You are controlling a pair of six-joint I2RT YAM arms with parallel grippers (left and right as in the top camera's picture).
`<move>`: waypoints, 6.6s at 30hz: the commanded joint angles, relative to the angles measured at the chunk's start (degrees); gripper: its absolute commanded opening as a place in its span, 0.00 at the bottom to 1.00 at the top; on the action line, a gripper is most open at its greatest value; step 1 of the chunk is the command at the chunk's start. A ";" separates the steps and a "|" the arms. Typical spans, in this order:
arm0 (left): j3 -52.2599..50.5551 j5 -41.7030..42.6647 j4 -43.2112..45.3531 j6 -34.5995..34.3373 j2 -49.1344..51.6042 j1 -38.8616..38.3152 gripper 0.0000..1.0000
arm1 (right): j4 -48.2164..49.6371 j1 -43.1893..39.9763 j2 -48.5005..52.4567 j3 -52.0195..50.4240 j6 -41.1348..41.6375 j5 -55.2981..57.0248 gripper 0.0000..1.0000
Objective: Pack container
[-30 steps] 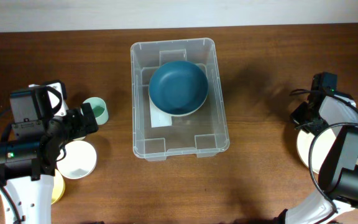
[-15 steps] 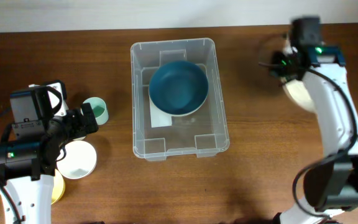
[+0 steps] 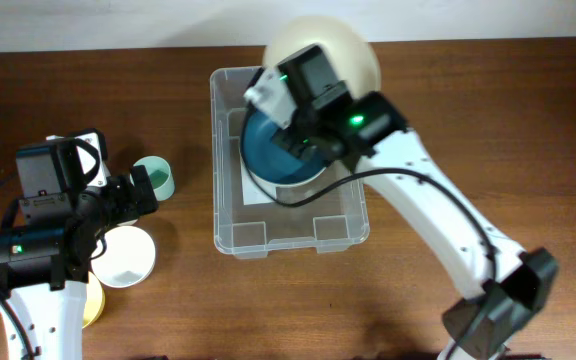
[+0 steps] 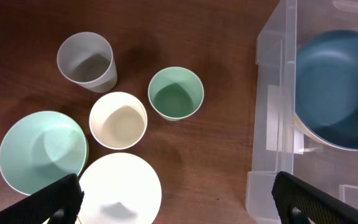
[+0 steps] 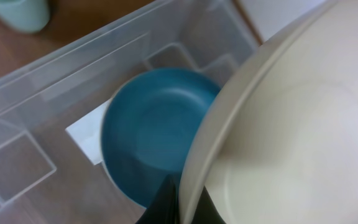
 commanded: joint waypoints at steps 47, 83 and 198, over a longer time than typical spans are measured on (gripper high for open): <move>1.16 0.44 0.11 -0.50 0.09 0.31 1.00 | -12.87 -23.63 6.19 -2.19 38.62 -1.73 0.13; 1.16 0.42 0.13 -0.50 0.09 0.31 0.99 | -10.95 -21.24 8.31 -2.05 34.49 6.27 0.14; 23.65 -4.00 -3.61 3.61 32.28 -5.31 0.99 | -28.24 -24.09 -38.69 -20.20 53.29 18.95 0.84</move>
